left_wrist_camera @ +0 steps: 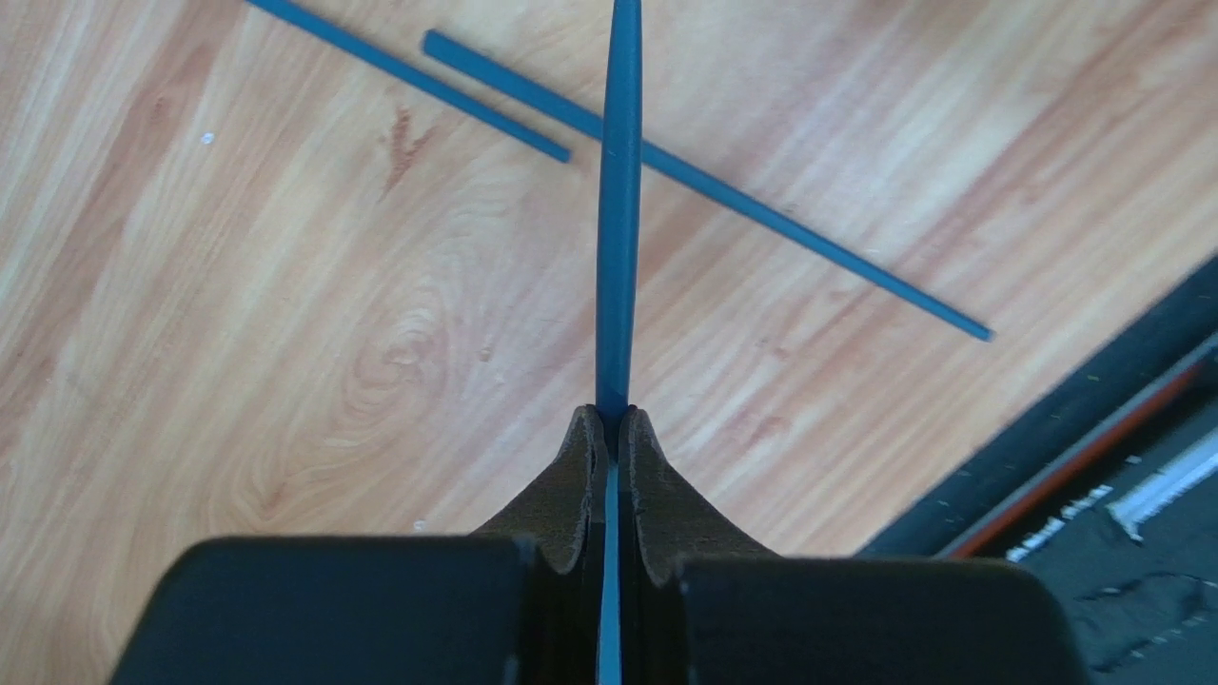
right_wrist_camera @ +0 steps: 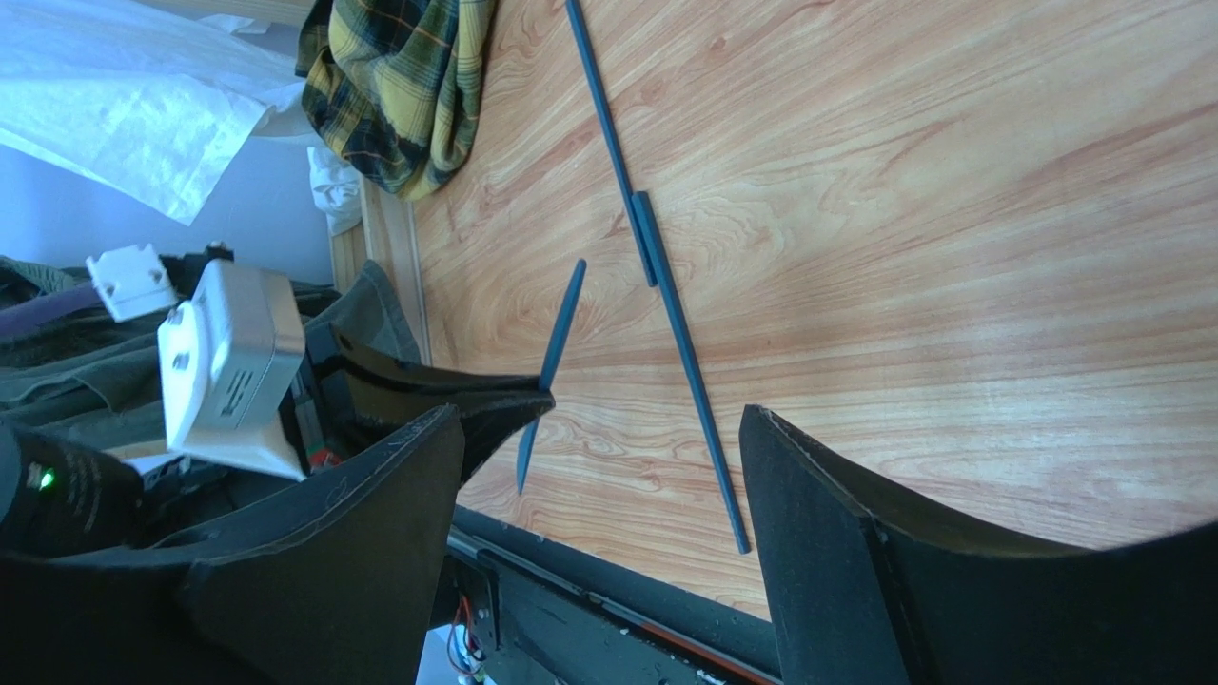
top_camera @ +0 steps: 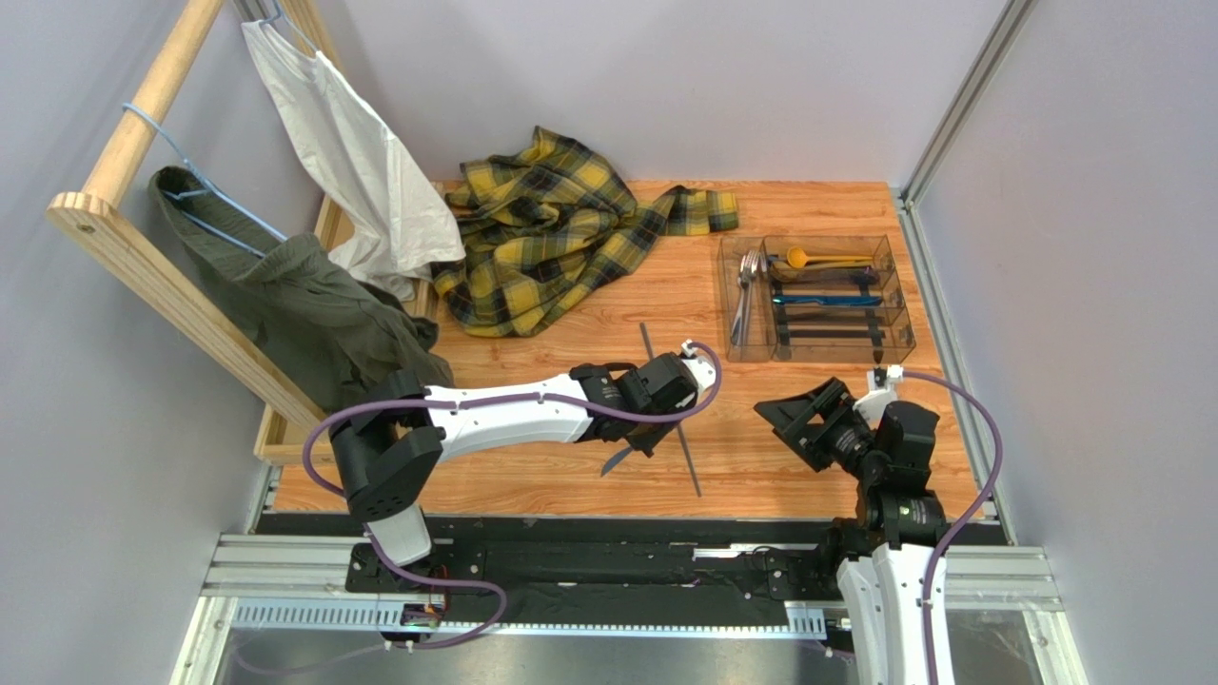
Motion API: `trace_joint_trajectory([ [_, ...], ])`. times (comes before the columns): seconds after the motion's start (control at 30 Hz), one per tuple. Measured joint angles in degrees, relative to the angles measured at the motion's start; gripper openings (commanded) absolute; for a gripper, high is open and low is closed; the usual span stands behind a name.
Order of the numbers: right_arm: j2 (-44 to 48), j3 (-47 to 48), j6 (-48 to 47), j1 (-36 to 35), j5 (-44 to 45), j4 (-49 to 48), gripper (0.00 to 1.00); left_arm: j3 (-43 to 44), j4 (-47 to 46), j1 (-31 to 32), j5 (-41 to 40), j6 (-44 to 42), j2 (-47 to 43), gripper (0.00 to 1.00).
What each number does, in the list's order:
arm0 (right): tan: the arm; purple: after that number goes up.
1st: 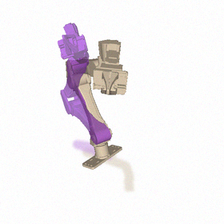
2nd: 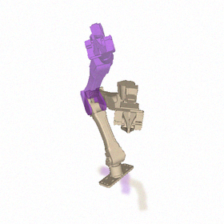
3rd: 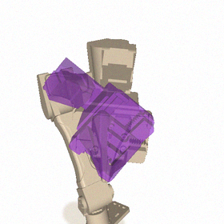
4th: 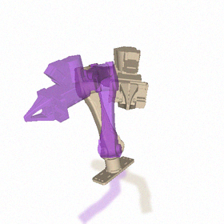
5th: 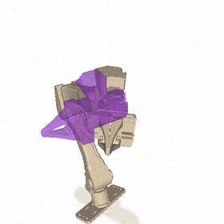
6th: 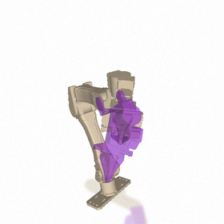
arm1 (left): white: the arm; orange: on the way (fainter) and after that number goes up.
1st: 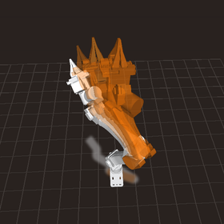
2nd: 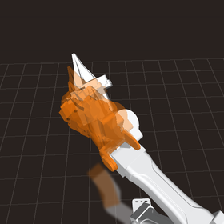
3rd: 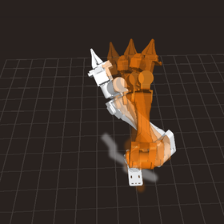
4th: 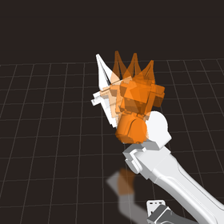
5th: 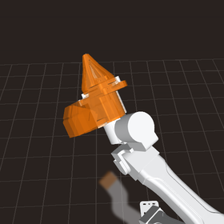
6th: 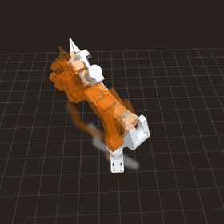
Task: Sort the eating utensils into containers
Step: Pick up the knife at the center of the board.
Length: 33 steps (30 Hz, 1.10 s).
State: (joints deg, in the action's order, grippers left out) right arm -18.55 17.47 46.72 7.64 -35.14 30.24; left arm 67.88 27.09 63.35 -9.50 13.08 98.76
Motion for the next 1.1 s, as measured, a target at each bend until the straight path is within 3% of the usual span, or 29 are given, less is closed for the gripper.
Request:
trace_joint_trajectory([
  [0.33,0.7,-1.2,2.1,0.0,-2.0,-1.7,0.7,4.6,1.0,4.6,1.3,2.9,-1.0,0.0],
  [1.1,2.6,-5.0,7.1,-0.1,-4.9,-4.9,0.61,15.4,2.1,7.8,5.2,3.8,1.9,0.0],
])
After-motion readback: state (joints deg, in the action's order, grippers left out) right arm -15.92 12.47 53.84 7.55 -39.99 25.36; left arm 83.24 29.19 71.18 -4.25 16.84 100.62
